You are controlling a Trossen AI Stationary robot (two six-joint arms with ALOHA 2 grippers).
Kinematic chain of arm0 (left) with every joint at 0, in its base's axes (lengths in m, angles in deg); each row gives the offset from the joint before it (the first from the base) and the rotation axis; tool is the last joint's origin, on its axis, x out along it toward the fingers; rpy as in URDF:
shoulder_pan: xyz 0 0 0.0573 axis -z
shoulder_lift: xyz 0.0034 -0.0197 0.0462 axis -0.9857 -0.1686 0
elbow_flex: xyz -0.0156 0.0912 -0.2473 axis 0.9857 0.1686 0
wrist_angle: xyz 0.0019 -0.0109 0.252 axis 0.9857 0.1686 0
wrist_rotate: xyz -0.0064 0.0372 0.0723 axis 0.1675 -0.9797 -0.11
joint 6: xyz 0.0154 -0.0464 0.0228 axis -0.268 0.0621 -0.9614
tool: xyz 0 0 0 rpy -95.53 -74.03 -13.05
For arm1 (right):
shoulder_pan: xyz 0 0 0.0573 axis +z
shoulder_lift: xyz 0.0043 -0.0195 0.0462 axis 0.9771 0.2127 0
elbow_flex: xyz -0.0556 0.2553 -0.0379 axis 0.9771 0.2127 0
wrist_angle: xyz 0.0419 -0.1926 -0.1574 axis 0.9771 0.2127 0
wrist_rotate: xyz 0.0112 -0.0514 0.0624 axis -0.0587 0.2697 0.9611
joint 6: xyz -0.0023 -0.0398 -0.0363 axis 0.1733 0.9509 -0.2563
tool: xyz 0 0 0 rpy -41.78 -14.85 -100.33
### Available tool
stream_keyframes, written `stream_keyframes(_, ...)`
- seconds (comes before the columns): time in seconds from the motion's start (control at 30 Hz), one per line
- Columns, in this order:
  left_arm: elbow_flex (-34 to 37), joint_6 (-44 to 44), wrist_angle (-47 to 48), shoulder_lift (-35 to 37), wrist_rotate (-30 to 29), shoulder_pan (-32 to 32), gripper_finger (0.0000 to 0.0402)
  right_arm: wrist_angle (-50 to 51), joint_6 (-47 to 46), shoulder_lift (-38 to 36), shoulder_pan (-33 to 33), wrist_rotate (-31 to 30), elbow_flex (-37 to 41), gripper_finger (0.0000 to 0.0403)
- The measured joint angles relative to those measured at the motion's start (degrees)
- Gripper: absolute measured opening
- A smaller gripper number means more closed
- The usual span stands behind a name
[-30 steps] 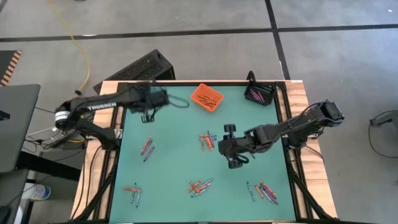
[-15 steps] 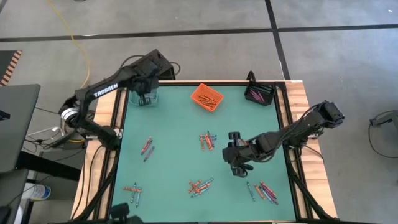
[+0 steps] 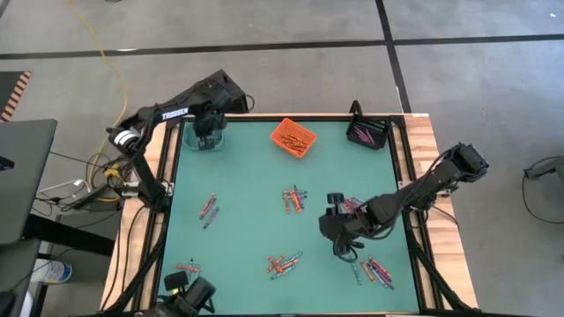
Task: Sort crayons
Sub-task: Put the blue crayon into the blue bin
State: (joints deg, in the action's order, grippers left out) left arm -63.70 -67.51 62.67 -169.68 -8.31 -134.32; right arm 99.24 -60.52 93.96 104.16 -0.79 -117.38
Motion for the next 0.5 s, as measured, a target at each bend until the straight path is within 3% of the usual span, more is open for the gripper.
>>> stream_keyframes(0.17,0.00,0.06,0.18,-2.06,-0.11,-0.85,0.0012,-0.03,0.00,0.00,0.80,-1.50,0.00,0.0159)
stream_keyframes(0.5,0.00,2.44,0.25,-1.67,-2.70,-0.74,0.0129,-0.09,-0.48,0.00,0.95,-2.79,-0.02,0.0159)
